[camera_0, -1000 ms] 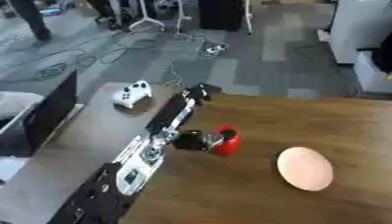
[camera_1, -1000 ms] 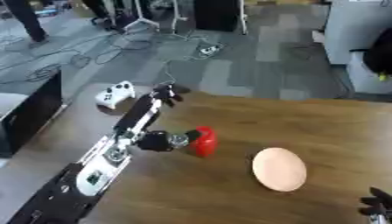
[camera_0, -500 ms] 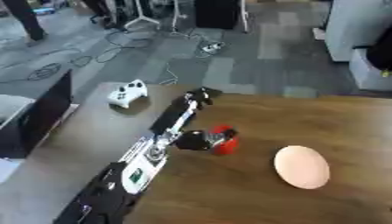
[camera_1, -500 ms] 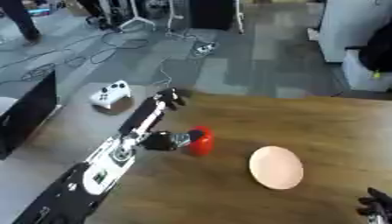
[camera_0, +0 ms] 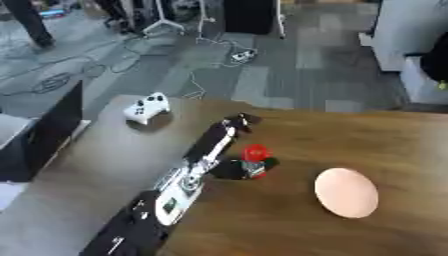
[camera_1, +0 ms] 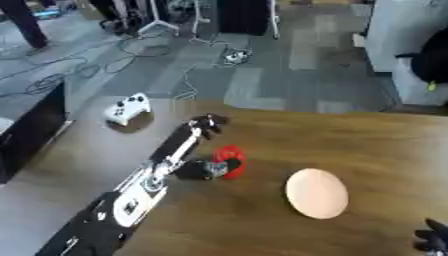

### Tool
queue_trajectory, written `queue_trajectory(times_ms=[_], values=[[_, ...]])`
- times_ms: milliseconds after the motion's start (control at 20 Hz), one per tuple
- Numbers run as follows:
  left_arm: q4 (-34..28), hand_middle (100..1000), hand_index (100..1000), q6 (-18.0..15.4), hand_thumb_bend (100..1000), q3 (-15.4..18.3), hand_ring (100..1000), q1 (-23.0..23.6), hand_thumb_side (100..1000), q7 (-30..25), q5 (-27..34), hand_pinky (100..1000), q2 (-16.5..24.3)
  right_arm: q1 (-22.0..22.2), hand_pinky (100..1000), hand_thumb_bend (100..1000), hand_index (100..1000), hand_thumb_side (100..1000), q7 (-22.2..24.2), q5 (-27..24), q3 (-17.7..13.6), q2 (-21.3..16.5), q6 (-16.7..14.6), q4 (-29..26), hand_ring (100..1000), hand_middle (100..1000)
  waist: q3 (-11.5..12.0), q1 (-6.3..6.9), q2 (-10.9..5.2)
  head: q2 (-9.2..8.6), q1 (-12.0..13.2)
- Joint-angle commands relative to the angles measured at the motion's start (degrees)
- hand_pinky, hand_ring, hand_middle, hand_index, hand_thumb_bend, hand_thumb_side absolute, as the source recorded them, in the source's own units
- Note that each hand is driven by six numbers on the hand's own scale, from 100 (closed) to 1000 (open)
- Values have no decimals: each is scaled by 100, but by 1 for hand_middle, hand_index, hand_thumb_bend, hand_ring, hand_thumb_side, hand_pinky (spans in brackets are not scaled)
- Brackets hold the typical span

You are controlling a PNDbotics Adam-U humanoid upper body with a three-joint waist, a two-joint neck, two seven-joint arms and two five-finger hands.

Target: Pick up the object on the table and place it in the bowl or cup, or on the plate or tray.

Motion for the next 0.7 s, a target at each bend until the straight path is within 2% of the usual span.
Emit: queue_trajectory(times_ms=[50,700], values=[[-6,755,881,-45,578,44,712,-98,748,9,-38,588,61,-76,458,100,878,710,7,20,-8,1,-11,-105,672,698,-4,-16,-44,-49,38],[121,755,880,-132,585,1,715,-153,764,-68,-168,594,33,-113,445,100,876,717,77,11,29,-13,-36,-157,668,698,-101,9,6,-60,33]])
